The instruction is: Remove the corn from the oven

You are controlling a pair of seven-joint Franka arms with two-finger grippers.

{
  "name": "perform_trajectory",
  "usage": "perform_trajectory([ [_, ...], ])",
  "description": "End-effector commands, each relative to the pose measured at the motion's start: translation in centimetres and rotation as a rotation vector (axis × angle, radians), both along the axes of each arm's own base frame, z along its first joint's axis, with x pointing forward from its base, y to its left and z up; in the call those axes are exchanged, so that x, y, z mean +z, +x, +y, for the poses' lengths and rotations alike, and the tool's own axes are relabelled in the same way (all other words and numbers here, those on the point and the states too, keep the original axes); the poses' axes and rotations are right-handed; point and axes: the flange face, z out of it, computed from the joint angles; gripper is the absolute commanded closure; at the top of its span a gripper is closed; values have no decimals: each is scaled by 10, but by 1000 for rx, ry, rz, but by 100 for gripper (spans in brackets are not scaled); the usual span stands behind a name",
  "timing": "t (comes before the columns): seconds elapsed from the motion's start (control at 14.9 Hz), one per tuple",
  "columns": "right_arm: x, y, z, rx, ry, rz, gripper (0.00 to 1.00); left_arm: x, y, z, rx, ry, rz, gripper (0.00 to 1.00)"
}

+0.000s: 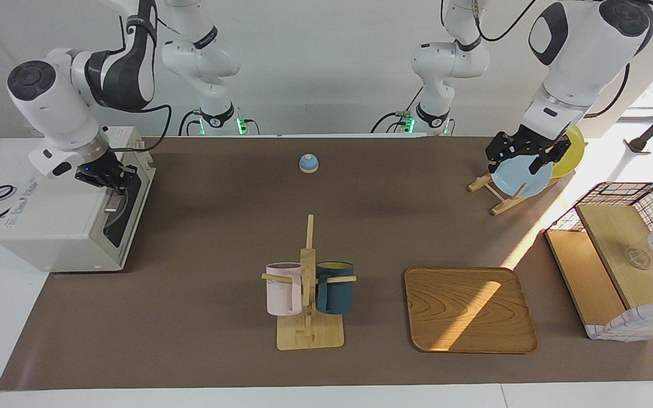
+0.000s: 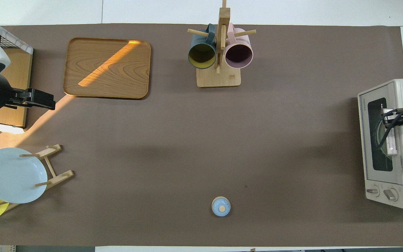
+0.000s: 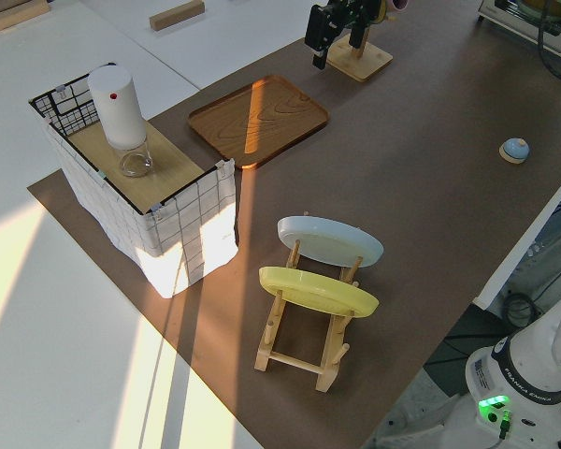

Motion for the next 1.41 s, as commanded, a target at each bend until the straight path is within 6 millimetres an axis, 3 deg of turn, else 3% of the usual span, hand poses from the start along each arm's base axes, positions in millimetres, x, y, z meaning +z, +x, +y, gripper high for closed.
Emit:
perform_trajectory([
  [0.0,-2,-7,-6,25,-25,-1,100,3,-4,3,-12,18,-9,0],
  [0.27,-21,-11,-4,40,-22,6,100,3,-4,3,-12,18,-9,0],
  [0.54,-25,-9,0,50,-22,-9,100,3,-4,3,-12,18,-9,0],
  [0.81,-63,-12,23,50,-9,-37,100,3,-4,3,-12,18,-9,0],
  [1.08,-87,-4,50,16,9,-51,100,3,-4,3,-12,18,-9,0],
  [1.35,-121,-8,55,-12,59,-85,100,3,-4,3,-12,18,-9,0],
])
